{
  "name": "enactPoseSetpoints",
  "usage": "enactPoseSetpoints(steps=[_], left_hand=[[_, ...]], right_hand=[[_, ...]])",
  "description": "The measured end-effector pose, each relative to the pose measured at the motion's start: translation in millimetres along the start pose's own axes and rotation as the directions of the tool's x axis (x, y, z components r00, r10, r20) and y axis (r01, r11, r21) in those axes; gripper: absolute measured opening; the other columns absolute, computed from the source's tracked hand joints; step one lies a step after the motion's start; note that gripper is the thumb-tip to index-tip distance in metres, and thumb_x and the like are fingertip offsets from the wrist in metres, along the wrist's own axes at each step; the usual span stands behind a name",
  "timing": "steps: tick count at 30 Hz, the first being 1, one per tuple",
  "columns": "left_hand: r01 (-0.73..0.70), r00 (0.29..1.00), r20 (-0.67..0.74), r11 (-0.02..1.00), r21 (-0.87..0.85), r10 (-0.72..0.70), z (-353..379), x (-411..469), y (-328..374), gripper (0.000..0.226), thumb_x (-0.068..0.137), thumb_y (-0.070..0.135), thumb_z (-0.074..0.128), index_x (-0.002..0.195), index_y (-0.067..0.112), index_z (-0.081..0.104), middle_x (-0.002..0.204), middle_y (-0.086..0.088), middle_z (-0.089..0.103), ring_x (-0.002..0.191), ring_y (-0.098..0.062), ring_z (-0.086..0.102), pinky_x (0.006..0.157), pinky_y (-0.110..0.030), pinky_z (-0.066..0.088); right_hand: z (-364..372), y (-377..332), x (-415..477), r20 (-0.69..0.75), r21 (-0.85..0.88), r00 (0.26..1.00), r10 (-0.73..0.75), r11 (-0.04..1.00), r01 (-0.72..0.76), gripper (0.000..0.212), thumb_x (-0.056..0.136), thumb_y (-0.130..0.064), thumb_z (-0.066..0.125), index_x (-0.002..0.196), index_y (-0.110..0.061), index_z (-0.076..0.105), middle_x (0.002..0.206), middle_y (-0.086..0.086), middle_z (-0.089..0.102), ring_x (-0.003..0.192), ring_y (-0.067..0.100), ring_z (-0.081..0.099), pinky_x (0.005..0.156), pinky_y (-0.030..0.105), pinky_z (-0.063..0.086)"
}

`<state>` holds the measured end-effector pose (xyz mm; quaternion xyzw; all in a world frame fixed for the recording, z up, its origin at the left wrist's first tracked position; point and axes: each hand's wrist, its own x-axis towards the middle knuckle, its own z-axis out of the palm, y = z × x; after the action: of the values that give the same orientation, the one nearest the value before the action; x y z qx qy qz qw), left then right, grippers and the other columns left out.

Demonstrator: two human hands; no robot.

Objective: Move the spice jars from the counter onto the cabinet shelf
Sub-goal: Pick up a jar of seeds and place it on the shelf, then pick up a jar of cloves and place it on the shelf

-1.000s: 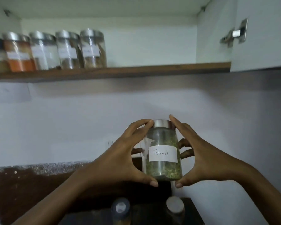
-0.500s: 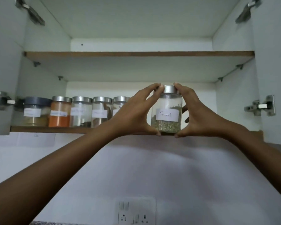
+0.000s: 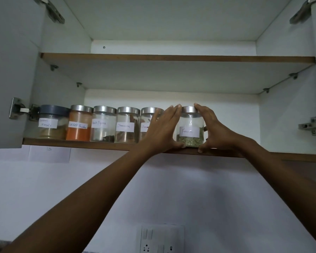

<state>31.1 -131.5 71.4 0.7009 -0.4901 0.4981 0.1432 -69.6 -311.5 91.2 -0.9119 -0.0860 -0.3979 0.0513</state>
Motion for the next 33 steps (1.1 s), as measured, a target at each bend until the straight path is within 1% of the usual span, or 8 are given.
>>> enactPoseSetpoints(steps=[3, 7, 18, 25, 27, 29, 31, 33], left_hand=[[0.146, 0.988, -0.058, 0.989, 0.022, -0.145, 15.3, -17.2, -12.8, 0.103, 0.082, 0.063, 0.050, 0.148, 0.007, -0.006, 0.158, -0.007, -0.007, 0.145, -0.023, -0.010, 0.115, -0.045, -0.010], [0.244, 0.965, -0.103, 0.970, -0.004, -0.243, 38.4, -44.4, -28.8, 0.090, 0.084, 0.065, 0.019, 0.148, 0.007, -0.006, 0.157, -0.012, -0.011, 0.145, -0.026, -0.011, 0.118, -0.046, 0.002], [0.199, 0.975, -0.118, 0.977, 0.079, -0.189, 51.3, -48.1, -33.6, 0.089, 0.087, 0.065, 0.020, 0.148, 0.005, -0.001, 0.154, -0.012, -0.013, 0.145, -0.026, -0.009, 0.117, -0.036, 0.004], [0.200, 0.980, -0.045, 0.974, 0.109, -0.196, 49.8, -59.4, -28.3, 0.088, 0.086, 0.065, 0.016, 0.147, 0.006, -0.006, 0.155, -0.013, -0.013, 0.145, -0.026, -0.012, 0.118, -0.036, -0.003], [0.159, 0.986, -0.056, 0.984, 0.086, -0.155, 54.1, -75.2, -15.9, 0.085, 0.089, 0.060, 0.024, 0.148, 0.005, -0.003, 0.156, -0.014, -0.010, 0.145, -0.025, -0.011, 0.118, -0.037, -0.004], [0.074, 0.996, -0.062, 0.996, 0.055, -0.070, 58.6, -95.4, 2.5, 0.081, 0.091, 0.052, 0.034, 0.148, 0.004, 0.003, 0.157, -0.014, -0.005, 0.145, -0.023, -0.008, 0.118, -0.037, -0.001], [0.002, 0.998, -0.062, 1.000, -0.001, -0.002, 61.3, -114.6, 22.7, 0.074, 0.092, 0.042, 0.038, 0.148, 0.005, 0.009, 0.157, -0.013, 0.001, 0.146, -0.023, -0.004, 0.118, -0.038, 0.004], [-0.026, 0.997, -0.074, 0.996, -0.081, 0.020, 61.2, -129.3, 46.6, 0.066, 0.092, 0.034, 0.040, 0.147, 0.006, 0.018, 0.157, -0.012, 0.011, 0.145, -0.024, 0.006, 0.117, -0.038, 0.008]], right_hand=[[2.3, -0.9, 5.3, 0.028, 0.134, 0.998, 0.052, 0.989, -0.055, 0.129, 0.051, -0.011, 0.089, 0.145, -0.032, 0.003, 0.148, -0.008, 0.004, 0.131, 0.016, 0.026, 0.102, 0.033, 0.040], [15.8, -3.5, 13.2, -0.034, 0.228, 0.995, 0.097, 0.970, -0.087, 0.113, 0.062, -0.018, 0.085, 0.144, -0.028, 0.008, 0.151, -0.004, 0.005, 0.136, 0.016, 0.019, 0.104, 0.032, 0.035], [47.0, -15.0, 31.9, -0.087, 0.271, 0.990, 0.114, 0.959, -0.087, 0.111, 0.063, -0.012, 0.079, 0.145, -0.032, 0.008, 0.154, -0.005, 0.000, 0.137, 0.012, 0.019, 0.102, 0.036, 0.040], [52.6, -27.3, 11.1, -0.119, 0.265, 0.979, 0.167, 0.956, -0.131, 0.114, 0.072, -0.014, 0.076, 0.146, -0.028, -0.010, 0.154, 0.001, -0.016, 0.126, -0.009, 0.008, 0.105, 0.027, 0.030], [54.0, -31.3, -4.0, -0.230, 0.254, 0.955, 0.188, 0.959, -0.128, 0.108, 0.072, -0.016, 0.077, 0.148, -0.025, 0.001, 0.154, 0.005, -0.005, 0.136, 0.011, 0.016, 0.110, 0.034, 0.029], [52.4, -37.9, -27.8, -0.337, 0.242, 0.925, 0.176, 0.965, -0.096, 0.086, 0.073, -0.016, 0.076, 0.144, -0.023, 0.026, 0.149, 0.005, 0.016, 0.134, 0.024, 0.028, 0.108, 0.039, 0.033], [48.9, -47.9, -57.4, -0.393, 0.189, 0.911, 0.128, 0.980, -0.056, 0.054, 0.076, -0.016, 0.073, 0.126, -0.017, 0.053, 0.135, 0.006, 0.040, 0.123, 0.024, 0.041, 0.101, 0.034, 0.036], [46.7, -54.2, -90.9, -0.369, 0.150, 0.926, 0.078, 0.988, -0.024, 0.029, 0.076, -0.020, 0.068, 0.104, -0.012, 0.066, 0.113, 0.004, 0.058, 0.108, 0.020, 0.052, 0.093, 0.029, 0.036]])
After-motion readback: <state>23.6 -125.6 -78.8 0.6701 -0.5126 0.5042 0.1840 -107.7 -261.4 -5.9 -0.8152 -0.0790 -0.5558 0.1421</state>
